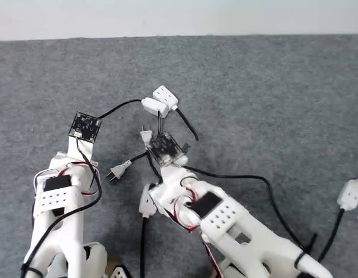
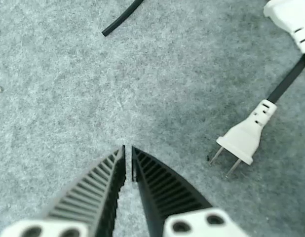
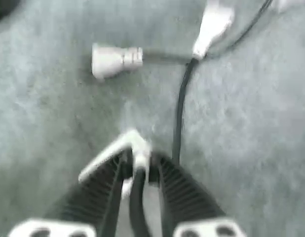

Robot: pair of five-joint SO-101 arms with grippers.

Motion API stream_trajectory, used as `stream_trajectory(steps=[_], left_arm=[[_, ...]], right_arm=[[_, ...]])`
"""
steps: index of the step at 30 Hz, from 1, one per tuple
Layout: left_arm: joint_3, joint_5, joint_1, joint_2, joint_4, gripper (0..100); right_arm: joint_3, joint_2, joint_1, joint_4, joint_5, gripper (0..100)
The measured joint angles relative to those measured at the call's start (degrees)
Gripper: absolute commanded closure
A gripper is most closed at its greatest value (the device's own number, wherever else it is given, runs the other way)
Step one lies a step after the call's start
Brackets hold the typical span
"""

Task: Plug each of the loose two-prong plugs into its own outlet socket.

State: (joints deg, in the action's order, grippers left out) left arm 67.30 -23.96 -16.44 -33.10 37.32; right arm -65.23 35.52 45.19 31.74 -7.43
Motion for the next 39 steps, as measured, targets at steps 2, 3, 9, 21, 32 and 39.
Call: stream_trajectory(steps=[2,3,9,21,32,39], left_arm=[[0.00,0.00,0.00,0.00,0.00,99],[0.00,0.00,0.00,0.00,0.00,99],[0.00,0.00,0.00,0.00,0.00,99],[0.00,0.00,0.00,0.00,0.00,99],[0.00,0.88,-1.93,0.00,0.00,99],[0.00,0.88,-2.02,0.00,-0.35,99]], right_arm=[[-0.35,0.53,0.00,-0.18,1.41,99.1],[-0.35,0.62,0.09,-0.35,1.76,99.1],[0.35,-1.41,0.00,-0.70,2.37,99.1],[10.55,-10.64,4.57,4.84,-3.08,83.7],[14.59,-13.98,8.35,7.91,-20.31,73.7],[25.32,-29.10,9.23,14.07,-24.79,73.6]])
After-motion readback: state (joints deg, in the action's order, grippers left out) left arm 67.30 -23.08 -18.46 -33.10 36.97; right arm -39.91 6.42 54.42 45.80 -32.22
